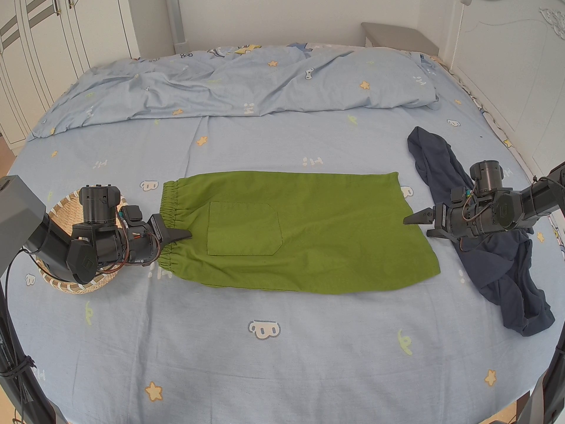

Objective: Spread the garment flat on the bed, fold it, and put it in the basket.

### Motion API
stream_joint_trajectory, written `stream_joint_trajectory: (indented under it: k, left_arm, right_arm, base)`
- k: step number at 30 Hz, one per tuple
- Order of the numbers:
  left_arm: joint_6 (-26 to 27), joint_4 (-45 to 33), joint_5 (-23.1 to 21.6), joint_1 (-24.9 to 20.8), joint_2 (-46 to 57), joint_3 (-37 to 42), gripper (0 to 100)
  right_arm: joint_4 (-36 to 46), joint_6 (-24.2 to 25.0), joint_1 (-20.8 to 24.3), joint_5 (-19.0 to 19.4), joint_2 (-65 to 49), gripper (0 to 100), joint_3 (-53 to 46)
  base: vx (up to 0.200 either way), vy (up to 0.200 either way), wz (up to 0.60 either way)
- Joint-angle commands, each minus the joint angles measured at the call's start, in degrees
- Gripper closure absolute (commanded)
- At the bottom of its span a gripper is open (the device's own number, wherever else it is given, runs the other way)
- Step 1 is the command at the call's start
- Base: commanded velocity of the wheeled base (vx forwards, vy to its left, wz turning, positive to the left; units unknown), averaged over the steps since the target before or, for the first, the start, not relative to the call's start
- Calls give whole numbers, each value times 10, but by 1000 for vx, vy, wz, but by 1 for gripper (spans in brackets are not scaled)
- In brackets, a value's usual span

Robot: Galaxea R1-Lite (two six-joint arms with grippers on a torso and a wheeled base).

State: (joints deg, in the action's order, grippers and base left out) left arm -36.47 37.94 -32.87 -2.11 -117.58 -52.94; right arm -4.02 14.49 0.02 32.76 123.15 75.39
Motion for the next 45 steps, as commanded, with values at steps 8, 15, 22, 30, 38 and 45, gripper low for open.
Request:
stream_joint_trajectory:
  k: [8, 15, 22, 30, 38, 45]
  left_arm:
    - [0, 0, 0, -1, 9, 2, 100]
    - [0, 0, 0, -1, 9, 2, 100]
    - [0, 0, 0, -1, 8, 2, 100]
    - [0, 0, 0, -1, 8, 2, 100]
    - [0, 0, 0, -2, 7, 3, 100]
    - [-1, -15, -26, 2, 6, 4, 100]
  right_arm:
    - [48, 3, 14, 80, 40, 0, 18]
    - [48, 2, 23, 82, 58, 0, 22]
    - [48, 4, 20, 126, 54, 0, 21]
    - [48, 5, 5, 130, 53, 100, 28]
    - [48, 5, -13, 133, 53, 100, 36]
    - [61, 5, -8, 134, 34, 100, 27]
  base:
    - [0, 0, 0]
    - [0, 0, 0]
    - [0, 0, 0]
    - [0, 0, 0]
    - [0, 0, 0]
    - [0, 0, 0]
